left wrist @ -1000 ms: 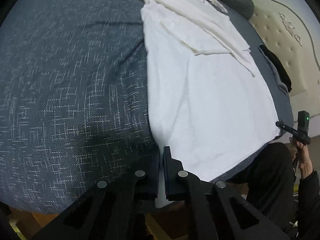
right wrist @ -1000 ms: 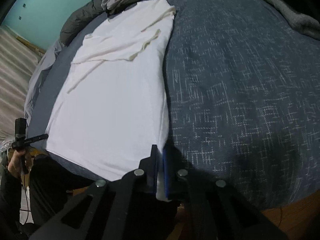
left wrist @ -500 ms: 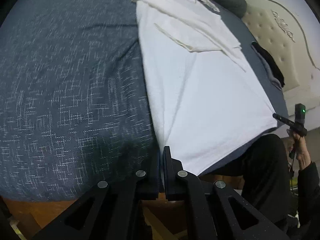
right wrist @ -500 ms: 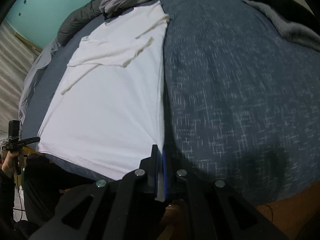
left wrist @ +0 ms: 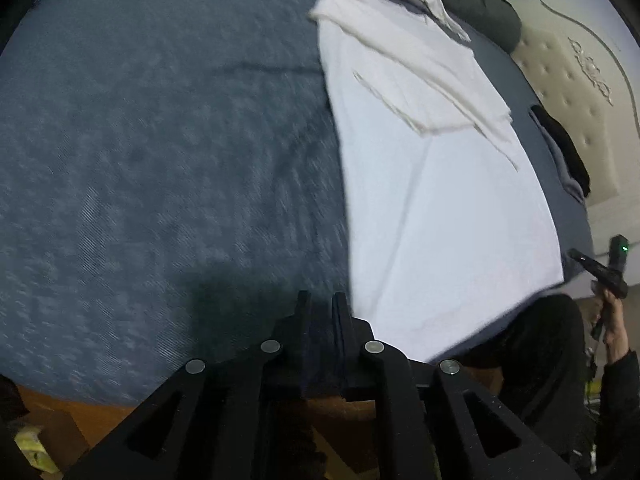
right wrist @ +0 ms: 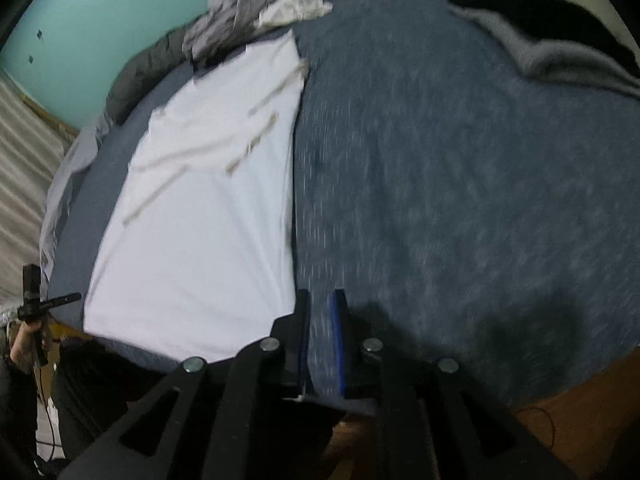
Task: Fold clothes
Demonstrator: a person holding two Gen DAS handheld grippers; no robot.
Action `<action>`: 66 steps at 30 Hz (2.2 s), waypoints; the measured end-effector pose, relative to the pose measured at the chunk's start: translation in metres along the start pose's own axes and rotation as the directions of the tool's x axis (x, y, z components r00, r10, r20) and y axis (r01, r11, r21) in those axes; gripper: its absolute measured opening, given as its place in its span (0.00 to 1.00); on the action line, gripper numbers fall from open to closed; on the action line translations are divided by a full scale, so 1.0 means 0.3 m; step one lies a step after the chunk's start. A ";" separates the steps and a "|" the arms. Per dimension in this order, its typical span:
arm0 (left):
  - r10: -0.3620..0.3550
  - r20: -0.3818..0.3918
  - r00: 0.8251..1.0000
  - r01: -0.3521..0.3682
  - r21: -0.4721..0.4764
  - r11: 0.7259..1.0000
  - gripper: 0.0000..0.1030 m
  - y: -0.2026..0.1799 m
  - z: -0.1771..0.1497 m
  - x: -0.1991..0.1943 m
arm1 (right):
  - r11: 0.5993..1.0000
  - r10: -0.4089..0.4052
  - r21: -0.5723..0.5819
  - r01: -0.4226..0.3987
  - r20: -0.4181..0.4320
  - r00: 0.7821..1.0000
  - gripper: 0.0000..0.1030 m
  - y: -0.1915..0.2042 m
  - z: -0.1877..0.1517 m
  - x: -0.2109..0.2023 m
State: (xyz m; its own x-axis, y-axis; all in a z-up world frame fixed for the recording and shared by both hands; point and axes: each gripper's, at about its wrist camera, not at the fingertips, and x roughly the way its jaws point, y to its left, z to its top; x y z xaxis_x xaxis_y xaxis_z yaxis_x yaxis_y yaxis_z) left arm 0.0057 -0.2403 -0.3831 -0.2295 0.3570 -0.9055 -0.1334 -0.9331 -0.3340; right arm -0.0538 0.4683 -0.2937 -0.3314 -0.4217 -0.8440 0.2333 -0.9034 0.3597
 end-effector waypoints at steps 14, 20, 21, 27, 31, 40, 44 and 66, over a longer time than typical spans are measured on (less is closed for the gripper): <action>0.016 0.168 0.986 -0.008 -0.050 0.999 0.16 -0.045 0.422 0.012 | 0.994 0.060 -0.092 -0.051 0.102 0.993 0.33 0.336 0.398 0.137; -0.003 0.175 0.985 0.018 -0.082 0.996 0.17 -0.040 0.669 0.088 | 0.979 0.180 -0.118 -0.168 0.097 0.979 0.34 0.606 0.519 0.387; 0.002 0.176 0.984 0.013 -0.084 0.996 0.17 -0.038 0.721 0.106 | 0.977 0.189 -0.123 -0.177 0.095 0.977 0.34 0.640 0.531 0.429; 0.057 0.163 0.985 -0.046 -0.072 0.996 0.17 -0.037 0.964 0.229 | 0.971 0.205 -0.134 -0.196 0.057 0.977 0.34 0.767 0.569 0.656; 0.067 0.173 0.983 -0.055 -0.072 0.996 0.17 -0.032 1.108 0.306 | 0.972 0.202 -0.128 -0.194 0.048 0.978 0.34 0.772 0.575 0.746; 0.092 0.195 0.977 -0.081 -0.060 0.995 0.17 -0.043 1.351 0.455 | 0.973 0.197 -0.131 -0.189 0.053 0.979 0.34 0.740 0.589 0.826; 0.076 0.207 0.975 -0.067 -0.050 0.996 0.17 -0.072 1.429 0.497 | 0.974 0.179 -0.149 -0.170 0.046 0.983 0.34 0.754 0.586 0.846; 0.024 0.274 0.961 0.004 -0.101 0.995 0.00 -0.069 1.652 0.508 | 0.971 0.174 -0.167 -0.169 0.018 0.985 0.34 0.748 0.569 0.885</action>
State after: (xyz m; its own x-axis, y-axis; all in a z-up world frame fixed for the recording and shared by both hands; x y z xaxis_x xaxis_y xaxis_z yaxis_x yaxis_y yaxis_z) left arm -0.5044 -0.1447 -0.3845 -0.4884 0.3332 -0.8065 -0.0366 -0.9312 -0.3625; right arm -0.2455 0.1403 -0.3690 -0.3018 -0.5736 -0.7615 0.4352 -0.7936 0.4252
